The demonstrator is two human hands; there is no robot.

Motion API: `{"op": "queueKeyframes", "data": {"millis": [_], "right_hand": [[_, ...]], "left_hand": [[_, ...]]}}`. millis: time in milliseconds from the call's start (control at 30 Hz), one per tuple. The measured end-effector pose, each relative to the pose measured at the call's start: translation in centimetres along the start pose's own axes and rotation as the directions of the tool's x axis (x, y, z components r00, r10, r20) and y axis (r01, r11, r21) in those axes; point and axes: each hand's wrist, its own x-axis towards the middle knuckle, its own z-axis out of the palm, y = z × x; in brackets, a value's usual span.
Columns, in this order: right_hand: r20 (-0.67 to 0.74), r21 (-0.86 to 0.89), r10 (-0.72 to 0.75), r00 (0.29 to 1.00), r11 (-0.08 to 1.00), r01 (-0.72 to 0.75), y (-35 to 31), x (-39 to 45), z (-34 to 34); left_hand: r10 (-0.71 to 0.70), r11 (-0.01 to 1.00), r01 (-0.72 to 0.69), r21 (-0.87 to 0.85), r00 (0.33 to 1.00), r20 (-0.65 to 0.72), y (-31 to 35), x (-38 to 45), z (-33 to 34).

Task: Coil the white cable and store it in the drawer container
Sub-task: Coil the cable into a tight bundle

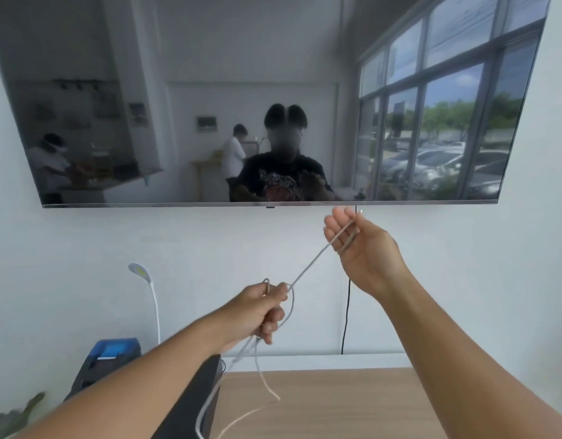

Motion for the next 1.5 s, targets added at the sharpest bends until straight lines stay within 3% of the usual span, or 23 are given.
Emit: {"op": "queueKeyframes", "data": {"millis": [100, 200, 333, 367, 433, 500, 600, 667, 733, 800, 867, 1000, 1167, 1333, 1400, 1500], "right_hand": [[0.009, 0.009, -0.015, 1.0, 1.0, 0.015, -0.6, 0.6, 2.8], [0.003, 0.012, 0.009, 1.0, 1.0, -0.009, -1.9, 1.1, 5.2], [0.042, -0.15, 0.001, 0.999, 0.989, 0.005, -3.6, 1.6, 6.9], [0.047, -0.211, -0.007, 0.999, 0.977, 0.017, -3.9, 1.6, 6.8], [0.048, -0.258, -0.004, 0.999, 0.966, 0.016, -4.2, 1.5, 6.1], [0.058, -0.188, 0.016, 0.998, 0.982, -0.005, -4.2, 1.6, 5.5], [0.1, -0.015, 0.079, 0.992, 0.997, -0.078, -4.1, 1.8, 5.6], [0.157, 0.098, 0.109, 0.982, 0.987, -0.126, -4.0, 2.0, 6.6], [0.209, 0.192, 0.077, 0.975, 0.974, -0.118, -4.6, 2.4, 7.8], [0.257, 0.298, 0.016, 0.966, 0.95, -0.095, -6.6, 2.6, 8.9], [0.302, 0.386, -0.059, 0.951, 0.92, -0.065, -9.8, 2.5, 9.6], [0.276, 0.328, -0.17, 0.946, 0.942, 0.074, -15.9, 1.2, 9.2], [0.162, 0.17, -0.187, 0.969, 0.973, 0.159, -18.2, 0.2, 7.1], [0.328, 0.139, 0.063, 0.942, 0.984, -0.114, -14.9, -0.5, 5.1], [0.361, 0.046, 0.155, 0.92, 0.982, -0.184, -12.8, -0.6, 4.5], [0.349, -0.066, 0.224, 0.91, 0.975, -0.214, -9.8, -0.4, 4.0]], "left_hand": [[-0.086, 0.955, 0.081, -0.286, 0.996, -0.005, -1.2, 0.2, 2.2], [-0.218, 0.811, 0.115, -0.574, 0.969, -0.115, -2.8, 1.1, 3.7], [-0.315, 0.588, -0.159, -0.793, 0.858, -0.405, -4.4, 2.4, 2.6], [-0.316, 0.583, -0.223, -0.781, 0.824, -0.47, -4.3, 2.5, 1.6], [-0.243, 0.683, -0.267, -0.68, 0.795, -0.556, -3.3, 2.2, -0.1], [-0.03, 0.835, -0.295, -0.465, 0.818, -0.574, -1.4, 1.6, -0.2], [0.297, 0.929, -0.365, -0.062, 0.836, -0.462, 2.0, 1.2, 2.4], [0.346, 0.93, -0.368, 0.016, 0.857, -0.382, 3.4, 1.4, 4.5], [0.211, 0.923, -0.288, -0.253, 0.933, -0.293, 4.1, 1.9, 6.0], [0.005, 0.786, -0.13, -0.604, 0.979, -0.205, 3.3, 2.3, 6.3], [-0.145, 0.666, -0.055, -0.744, 0.969, -0.202, 0.9, 2.4, 5.2], [-0.314, 0.591, -0.039, -0.806, 0.909, -0.273, -4.7, 1.1, 1.2], [-0.383, 0.367, -0.034, -0.93, 0.905, -0.184, -7.9, 0.4, -2.0], [-0.451, 0.093, -0.426, -0.9, 0.788, -0.419, -4.4, 1.7, -4.7], [-0.44, 0.121, -0.49, -0.863, 0.753, -0.489, -2.1, 1.9, -5.6], [-0.403, 0.246, -0.451, -0.858, 0.758, -0.514, 1.4, 2.0, -5.5]]}}
